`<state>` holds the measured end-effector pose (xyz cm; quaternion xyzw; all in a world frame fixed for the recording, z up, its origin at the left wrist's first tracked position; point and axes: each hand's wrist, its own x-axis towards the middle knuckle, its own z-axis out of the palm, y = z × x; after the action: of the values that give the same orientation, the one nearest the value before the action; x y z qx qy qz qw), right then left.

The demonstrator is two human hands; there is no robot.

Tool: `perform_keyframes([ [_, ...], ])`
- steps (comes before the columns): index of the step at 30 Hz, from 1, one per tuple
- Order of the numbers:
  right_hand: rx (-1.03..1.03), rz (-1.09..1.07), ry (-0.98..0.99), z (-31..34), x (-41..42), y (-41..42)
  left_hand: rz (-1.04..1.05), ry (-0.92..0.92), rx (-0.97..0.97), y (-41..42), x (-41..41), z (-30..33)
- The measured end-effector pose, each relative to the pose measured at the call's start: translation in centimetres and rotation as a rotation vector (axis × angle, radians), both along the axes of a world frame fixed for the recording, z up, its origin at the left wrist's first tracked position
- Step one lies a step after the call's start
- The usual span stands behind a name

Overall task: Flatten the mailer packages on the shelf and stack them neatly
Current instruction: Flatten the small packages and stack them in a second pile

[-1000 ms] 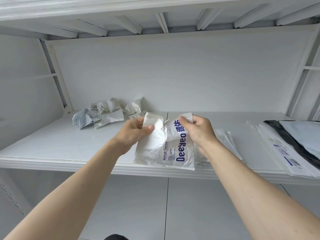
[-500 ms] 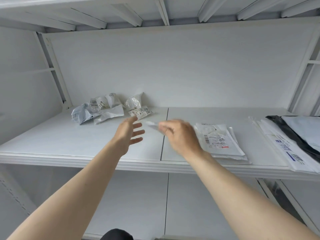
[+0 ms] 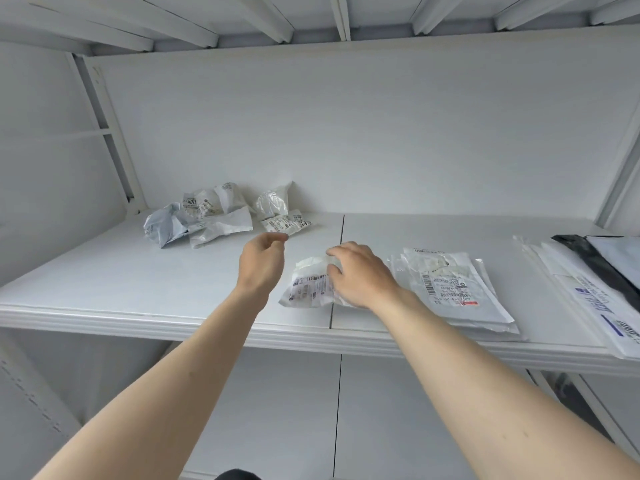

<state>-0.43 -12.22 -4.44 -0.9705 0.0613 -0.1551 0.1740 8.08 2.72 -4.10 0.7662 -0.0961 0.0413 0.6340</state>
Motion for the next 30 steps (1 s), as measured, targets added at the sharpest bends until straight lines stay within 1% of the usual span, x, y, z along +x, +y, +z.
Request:
perform_keyframes([
  [6, 0.0, -0.113, 0.107, -0.3, 4.6, 0.1, -0.085, -0.078, 0.096, -2.9, 1.3, 0.5],
  [11, -0.057, -0.167, 0.271, -3.2, 7.0, 0.8, -0.096, -0.103, 0.195, -4.6, 2.8, -0.8],
  [13, -0.063, -0.154, 0.288, -4.8, 7.2, 0.8, -0.116, -0.136, 0.286, -5.1, 3.1, -1.5],
  [16, -0.028, -0.118, 0.283, -6.4, 6.7, 0.4, -0.198, -0.223, 0.522, -6.0, 3.4, -3.4],
  [17, -0.042, -0.112, 0.283, -6.4, 6.5, 0.3, -0.219, -0.243, 0.566, -6.1, 3.5, -4.2],
  [18, -0.067, -0.108, 0.281, -6.5, 6.3, 0.3, -0.244, -0.244, 0.579, -6.1, 3.5, -5.0],
  [20, -0.118, -0.109, 0.269, -6.5, 6.3, 0.4, -0.28, -0.216, 0.53, -6.0, 3.6, -6.1],
  [22, -0.135, -0.108, 0.258, -6.6, 6.3, 0.5, -0.302, -0.228, 0.494, -5.8, 3.7, -6.6],
  [25, -0.15, -0.111, 0.263, -6.8, 6.4, 0.5, -0.328, -0.258, 0.517, -5.6, 3.6, -6.9],
  [30, -0.168, -0.109, 0.285, -7.0, 6.4, 0.5, -0.332, -0.238, 0.569, -5.5, 3.7, -7.2],
])
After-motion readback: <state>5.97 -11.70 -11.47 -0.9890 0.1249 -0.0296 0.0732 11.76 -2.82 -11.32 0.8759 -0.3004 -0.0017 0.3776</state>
